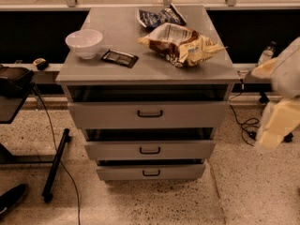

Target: Open middle drawer

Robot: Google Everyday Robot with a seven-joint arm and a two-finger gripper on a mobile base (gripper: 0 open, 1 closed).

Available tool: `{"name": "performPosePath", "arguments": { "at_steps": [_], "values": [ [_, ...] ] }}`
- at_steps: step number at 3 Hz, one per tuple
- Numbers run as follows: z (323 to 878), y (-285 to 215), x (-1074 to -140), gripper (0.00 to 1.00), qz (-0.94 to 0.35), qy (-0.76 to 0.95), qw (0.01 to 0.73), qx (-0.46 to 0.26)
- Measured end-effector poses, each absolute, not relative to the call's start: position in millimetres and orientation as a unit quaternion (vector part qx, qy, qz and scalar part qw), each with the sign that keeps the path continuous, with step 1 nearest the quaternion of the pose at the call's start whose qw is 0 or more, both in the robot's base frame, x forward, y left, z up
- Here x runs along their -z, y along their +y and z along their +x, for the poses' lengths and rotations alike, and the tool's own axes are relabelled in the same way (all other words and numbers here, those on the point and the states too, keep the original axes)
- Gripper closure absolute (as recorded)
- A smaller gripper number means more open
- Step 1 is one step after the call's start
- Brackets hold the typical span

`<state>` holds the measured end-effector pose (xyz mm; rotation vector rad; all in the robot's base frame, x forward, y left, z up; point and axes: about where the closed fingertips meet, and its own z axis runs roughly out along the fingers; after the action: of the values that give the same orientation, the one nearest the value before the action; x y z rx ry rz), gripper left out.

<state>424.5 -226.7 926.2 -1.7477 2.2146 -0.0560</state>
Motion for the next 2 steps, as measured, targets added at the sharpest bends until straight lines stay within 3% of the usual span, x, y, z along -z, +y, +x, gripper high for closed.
{"name": "performPosePath", "arguments": {
  "at_steps": [1, 2],
  "values": [
    [434.1, -238.5, -848.2, 0.0, -0.639, 0.756, 0.127, 0.064],
    [419.3, -289.9, -752.2, 0.0, -0.649, 0.755, 0.087, 0.033]
  ]
}}
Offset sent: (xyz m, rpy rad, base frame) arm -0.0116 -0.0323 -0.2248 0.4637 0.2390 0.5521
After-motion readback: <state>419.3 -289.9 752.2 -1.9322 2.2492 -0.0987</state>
